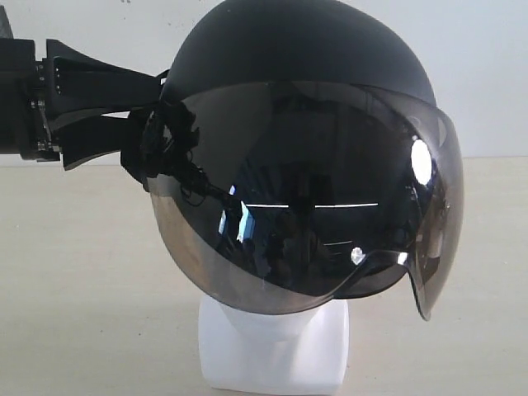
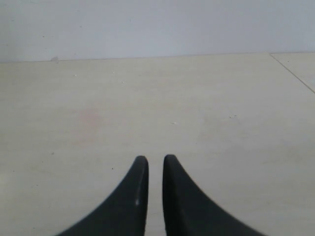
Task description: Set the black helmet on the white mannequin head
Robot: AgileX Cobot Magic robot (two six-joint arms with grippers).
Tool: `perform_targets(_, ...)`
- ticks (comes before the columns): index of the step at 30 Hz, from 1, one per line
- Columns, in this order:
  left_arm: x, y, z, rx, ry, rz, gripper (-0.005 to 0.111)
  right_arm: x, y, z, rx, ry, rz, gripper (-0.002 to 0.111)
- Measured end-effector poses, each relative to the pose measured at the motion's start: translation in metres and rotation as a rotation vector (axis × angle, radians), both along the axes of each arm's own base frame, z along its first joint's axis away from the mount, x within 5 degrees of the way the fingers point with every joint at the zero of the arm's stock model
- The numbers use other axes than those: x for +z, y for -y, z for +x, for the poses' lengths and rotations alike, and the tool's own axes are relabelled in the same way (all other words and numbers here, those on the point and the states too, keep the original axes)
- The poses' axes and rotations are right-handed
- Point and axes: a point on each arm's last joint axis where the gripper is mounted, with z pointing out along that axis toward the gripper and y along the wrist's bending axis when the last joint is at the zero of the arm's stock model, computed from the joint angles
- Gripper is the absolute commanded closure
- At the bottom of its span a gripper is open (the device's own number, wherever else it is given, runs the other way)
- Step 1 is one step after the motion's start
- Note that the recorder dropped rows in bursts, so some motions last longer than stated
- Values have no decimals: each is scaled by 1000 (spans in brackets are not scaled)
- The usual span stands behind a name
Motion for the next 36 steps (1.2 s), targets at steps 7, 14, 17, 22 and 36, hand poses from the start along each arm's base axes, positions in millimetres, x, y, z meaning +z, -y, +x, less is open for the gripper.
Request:
perform_targets(7,1,0,-1,7,-7,3,33,0,0,0,0,0,0,96)
perform_targets(14,0,0,0,12,-22,-1,33,0,0,0,0,0,0,96)
perform_targets(17,0,-1,0,20,-22,5,33,0,0,0,0,0,0,96)
perform_targets(22,-5,-7,6,103,-24,71,33,0,0,0,0,0,0,96)
perform_targets(36,-26,-8,9,89,-65,180,33,0,0,0,0,0,0,96)
